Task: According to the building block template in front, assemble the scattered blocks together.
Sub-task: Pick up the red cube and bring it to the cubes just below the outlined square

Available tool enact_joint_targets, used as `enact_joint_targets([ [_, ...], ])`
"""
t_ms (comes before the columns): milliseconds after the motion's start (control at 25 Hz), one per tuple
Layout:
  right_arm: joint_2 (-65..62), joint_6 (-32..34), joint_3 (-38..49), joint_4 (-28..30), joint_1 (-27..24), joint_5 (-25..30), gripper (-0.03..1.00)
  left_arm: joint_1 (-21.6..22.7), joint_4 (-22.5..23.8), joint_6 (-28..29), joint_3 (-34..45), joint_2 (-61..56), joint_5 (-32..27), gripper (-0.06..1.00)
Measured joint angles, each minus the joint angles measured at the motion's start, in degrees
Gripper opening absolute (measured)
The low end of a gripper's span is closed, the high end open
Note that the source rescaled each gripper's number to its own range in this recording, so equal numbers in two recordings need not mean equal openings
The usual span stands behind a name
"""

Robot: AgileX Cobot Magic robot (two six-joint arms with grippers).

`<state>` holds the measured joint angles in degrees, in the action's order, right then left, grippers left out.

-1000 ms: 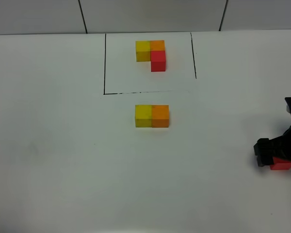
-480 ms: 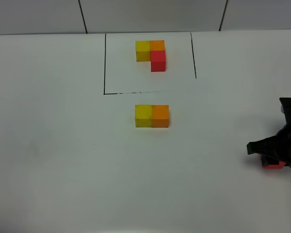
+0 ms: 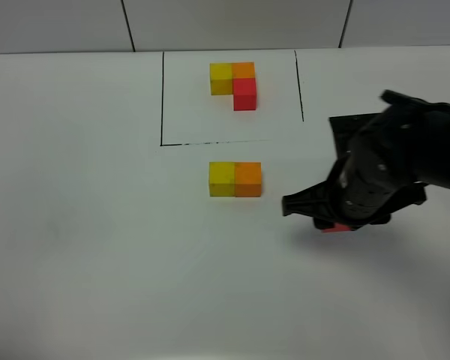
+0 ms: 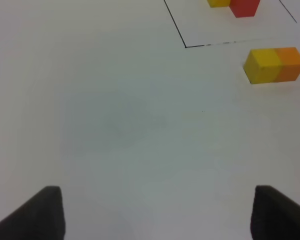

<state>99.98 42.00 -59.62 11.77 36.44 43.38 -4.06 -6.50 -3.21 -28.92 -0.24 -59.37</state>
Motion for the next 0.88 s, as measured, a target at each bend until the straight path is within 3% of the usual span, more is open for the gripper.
enact_joint_targets([
  [120,5.7,4.4,-5.9,1.5,4.0,2.1,0.02,0.0,0.0,0.0,0.0,0.0,0.0,0.73],
  [280,11.9,5.6,-12.8,-0.1,6.3,2.2,0.02,0.0,0.0,0.0,0.0,0.0,0.0,0.73],
  [480,17.5,4.8,-19.0,-3.0,7.2,2.5,0.02,0.0,0.0,0.0,0.0,0.0,0.0,0.73],
  [880,22.2,3.7,-23.6,-2.7,7.2,3.2,0.02,0.0,0.0,0.0,0.0,0.0,0.0,0.73],
])
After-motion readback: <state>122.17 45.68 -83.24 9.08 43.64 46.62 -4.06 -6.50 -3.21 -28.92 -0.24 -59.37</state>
